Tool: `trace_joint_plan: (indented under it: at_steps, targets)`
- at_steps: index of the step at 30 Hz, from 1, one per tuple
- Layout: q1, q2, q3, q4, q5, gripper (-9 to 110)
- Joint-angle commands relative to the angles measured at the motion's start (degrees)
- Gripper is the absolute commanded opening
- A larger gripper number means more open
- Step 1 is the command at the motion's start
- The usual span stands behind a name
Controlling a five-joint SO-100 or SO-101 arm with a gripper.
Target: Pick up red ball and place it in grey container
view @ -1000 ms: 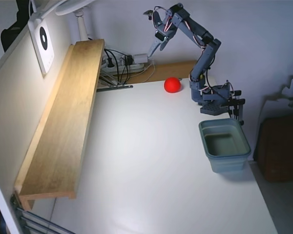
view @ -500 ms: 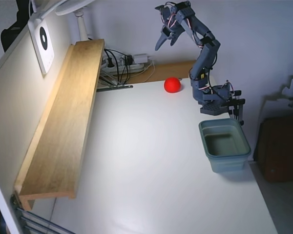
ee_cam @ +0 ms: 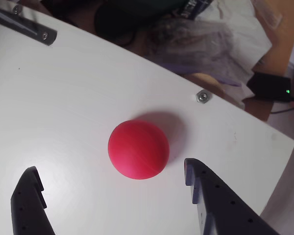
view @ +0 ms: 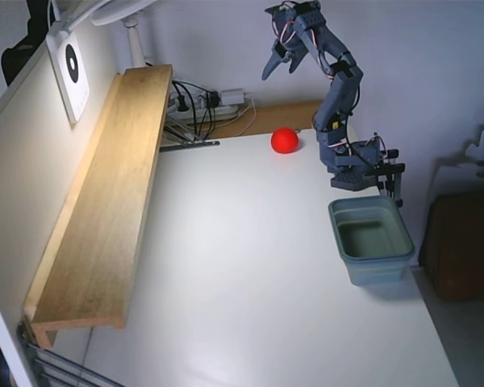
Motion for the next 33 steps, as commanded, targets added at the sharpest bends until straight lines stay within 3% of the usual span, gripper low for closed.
trace_joint_plan:
  at_steps: [1,20,33]
  targets:
    - [0.9,2.1,0.5,0.3,0.2,38]
    - [-2.1,2.5,1.5,0.3,0.2,38]
    - [-2.1,9.7,18.7,-6.7,0.2,38]
